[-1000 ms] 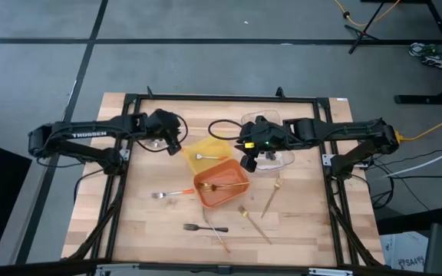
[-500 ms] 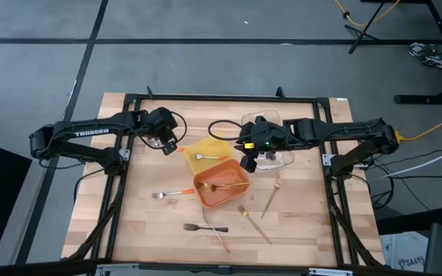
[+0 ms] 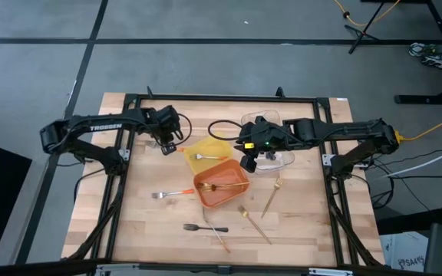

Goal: Sort silverware by color (type)
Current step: Put the orange fork into the yellow bin

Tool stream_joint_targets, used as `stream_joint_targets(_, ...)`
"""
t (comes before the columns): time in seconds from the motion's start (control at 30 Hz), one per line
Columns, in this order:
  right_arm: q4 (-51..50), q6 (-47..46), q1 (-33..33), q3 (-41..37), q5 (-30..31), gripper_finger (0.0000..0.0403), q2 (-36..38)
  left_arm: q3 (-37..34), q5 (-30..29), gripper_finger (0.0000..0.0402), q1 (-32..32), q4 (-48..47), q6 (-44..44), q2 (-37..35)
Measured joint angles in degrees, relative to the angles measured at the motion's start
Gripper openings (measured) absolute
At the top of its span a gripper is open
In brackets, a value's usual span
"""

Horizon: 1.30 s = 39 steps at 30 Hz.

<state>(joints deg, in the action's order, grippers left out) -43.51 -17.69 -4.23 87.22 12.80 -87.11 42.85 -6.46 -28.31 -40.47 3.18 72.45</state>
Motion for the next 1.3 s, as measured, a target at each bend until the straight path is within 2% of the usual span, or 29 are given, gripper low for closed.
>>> stream_joint_targets(0.17, 0.02, 0.00, 0.00, 0.00, -0.02, 0.0074, 0.00, -0.02, -4.92, 0.0073, -0.05, 0.00, 4.44, 0.34)
stream_joint_targets(0.27, 0.00, 0.00, 0.00, 0.00, -0.09, 0.0074, 0.00, -0.02, -5.56, 0.0073, -0.02, -0.02, 4.64, 0.34)
stream_joint_targets(0.63, -0.02, 0.00, 0.00, 0.00, -0.11, 0.0074, 0.00, -0.04, 1.57, 0.0073, -0.18, -1.52, 19.78, 0.34)
stream_joint_targets(0.8, -0.02, 0.00, 0.00, 0.00, -0.05, 0.0074, 0.00, -0.22, 1.71, 0.0073, -0.18, -3.20, 21.37, 0.34)
stream_joint_targets(0.93, -0.02, 0.00, 0.00, 0.00, 0.04, 0.0074, 0.00, -3.28, 1.71, 0.0073, -0.19, -3.28, 21.42, 0.34)
stream_joint_targets(1.13, -0.02, 0.00, 0.00, 0.00, 0.04, 0.0074, -0.02, -8.58, 1.45, 0.0073, -0.18, -0.97, 20.81, 0.34)
stream_joint_targets(1.3, -0.02, 0.00, 0.00, 0.00, 0.04, 0.0074, -0.02, -9.16, 0.57, 0.0073, -0.18, 1.08, 19.61, 0.32)
